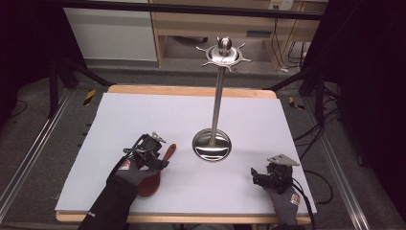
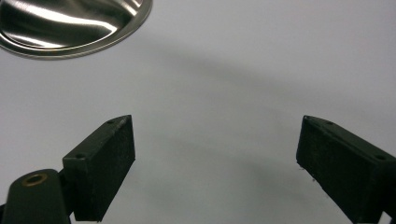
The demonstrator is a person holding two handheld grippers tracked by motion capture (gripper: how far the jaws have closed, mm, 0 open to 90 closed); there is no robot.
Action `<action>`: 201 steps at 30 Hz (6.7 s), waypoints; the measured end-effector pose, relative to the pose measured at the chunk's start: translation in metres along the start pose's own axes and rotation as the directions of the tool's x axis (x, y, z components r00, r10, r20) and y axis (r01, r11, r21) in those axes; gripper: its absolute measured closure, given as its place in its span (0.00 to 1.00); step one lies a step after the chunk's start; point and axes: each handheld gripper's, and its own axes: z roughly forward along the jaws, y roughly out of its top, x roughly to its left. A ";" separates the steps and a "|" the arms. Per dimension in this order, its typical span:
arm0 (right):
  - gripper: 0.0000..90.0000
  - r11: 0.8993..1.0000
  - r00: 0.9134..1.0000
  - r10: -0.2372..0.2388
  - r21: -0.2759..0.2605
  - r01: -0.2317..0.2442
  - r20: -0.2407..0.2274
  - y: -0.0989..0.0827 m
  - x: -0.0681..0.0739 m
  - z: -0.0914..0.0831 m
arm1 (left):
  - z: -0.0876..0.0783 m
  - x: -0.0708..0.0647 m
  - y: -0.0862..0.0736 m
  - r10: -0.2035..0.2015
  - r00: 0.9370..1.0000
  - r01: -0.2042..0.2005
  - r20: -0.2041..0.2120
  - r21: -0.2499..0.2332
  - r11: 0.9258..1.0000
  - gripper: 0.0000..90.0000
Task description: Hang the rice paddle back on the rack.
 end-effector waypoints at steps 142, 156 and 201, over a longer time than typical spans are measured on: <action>0.13 1.000 1.000 0.009 0.017 -0.009 -0.005 0.000 -0.002 0.000 | -0.065 0.008 -0.056 -0.002 1.000 0.003 0.003 -0.317 0.948 0.86; 0.13 1.000 1.000 0.010 0.017 -0.010 -0.006 0.000 -0.002 0.000 | -0.080 0.007 -0.064 -0.045 0.998 0.021 -0.040 -0.468 0.884 0.86; 0.13 1.000 1.000 0.009 0.009 -0.009 0.001 0.000 -0.002 0.000 | -0.113 0.004 -0.035 -0.026 0.999 -0.001 -0.033 -0.635 0.773 0.86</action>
